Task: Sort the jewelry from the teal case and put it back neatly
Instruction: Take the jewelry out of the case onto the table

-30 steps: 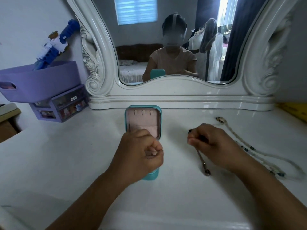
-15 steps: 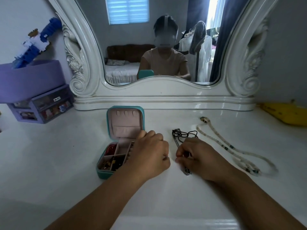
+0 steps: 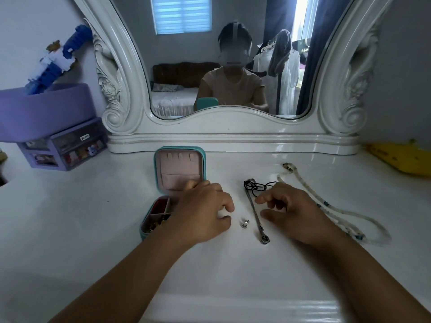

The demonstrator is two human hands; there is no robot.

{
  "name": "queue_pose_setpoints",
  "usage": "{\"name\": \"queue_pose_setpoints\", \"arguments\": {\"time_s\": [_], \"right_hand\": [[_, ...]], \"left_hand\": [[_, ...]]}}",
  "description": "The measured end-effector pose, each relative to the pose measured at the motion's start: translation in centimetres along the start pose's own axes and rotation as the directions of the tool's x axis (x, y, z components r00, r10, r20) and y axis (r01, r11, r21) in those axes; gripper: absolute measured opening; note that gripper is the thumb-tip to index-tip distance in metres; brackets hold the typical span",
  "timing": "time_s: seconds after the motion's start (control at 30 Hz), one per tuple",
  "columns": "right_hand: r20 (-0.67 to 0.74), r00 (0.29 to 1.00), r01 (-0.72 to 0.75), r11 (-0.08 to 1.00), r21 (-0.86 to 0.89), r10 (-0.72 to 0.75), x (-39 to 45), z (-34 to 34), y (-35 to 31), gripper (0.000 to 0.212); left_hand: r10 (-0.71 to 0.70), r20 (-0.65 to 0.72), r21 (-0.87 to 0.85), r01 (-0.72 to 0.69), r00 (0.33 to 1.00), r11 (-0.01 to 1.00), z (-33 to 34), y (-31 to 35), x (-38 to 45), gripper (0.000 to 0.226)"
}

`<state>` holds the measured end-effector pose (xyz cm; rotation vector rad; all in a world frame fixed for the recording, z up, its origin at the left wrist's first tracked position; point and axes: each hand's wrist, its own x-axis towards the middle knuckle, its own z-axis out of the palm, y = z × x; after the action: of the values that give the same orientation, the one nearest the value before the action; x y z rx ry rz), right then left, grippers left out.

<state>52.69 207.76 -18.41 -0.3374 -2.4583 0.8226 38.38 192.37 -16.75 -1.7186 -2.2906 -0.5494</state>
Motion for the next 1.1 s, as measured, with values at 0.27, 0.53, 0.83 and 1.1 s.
{"name": "queue_pose_setpoints", "arguments": {"time_s": [0.27,0.53,0.83,1.1], "right_hand": [[-0.073,0.994,-0.072,0.992,0.100,0.079,0.4,-0.2,-1.3,0.027],[0.035,0.997,0.060,0.991,0.122,-0.064,1.4,2.4,-6.0,0.022],[0.099,0.976,0.188,0.981,0.050,-0.192,3.4,6.5,-7.4,0.008],[0.190,0.972,0.127,0.989,0.080,-0.141,4.5,8.5,-10.2,0.007]], "left_hand": [[-0.167,-0.221,-0.035,0.164,0.961,0.986,-2.7,-4.8,-1.9,0.019],[-0.375,-0.189,-0.147,0.352,0.907,0.924,-4.4,-9.3,-5.5,0.014],[-0.497,-0.278,-0.369,0.386,0.822,0.845,-3.2,-11.2,-7.7,0.028],[-0.555,-0.246,-0.469,0.404,0.794,0.785,-2.9,-11.3,-7.9,0.023]]}}
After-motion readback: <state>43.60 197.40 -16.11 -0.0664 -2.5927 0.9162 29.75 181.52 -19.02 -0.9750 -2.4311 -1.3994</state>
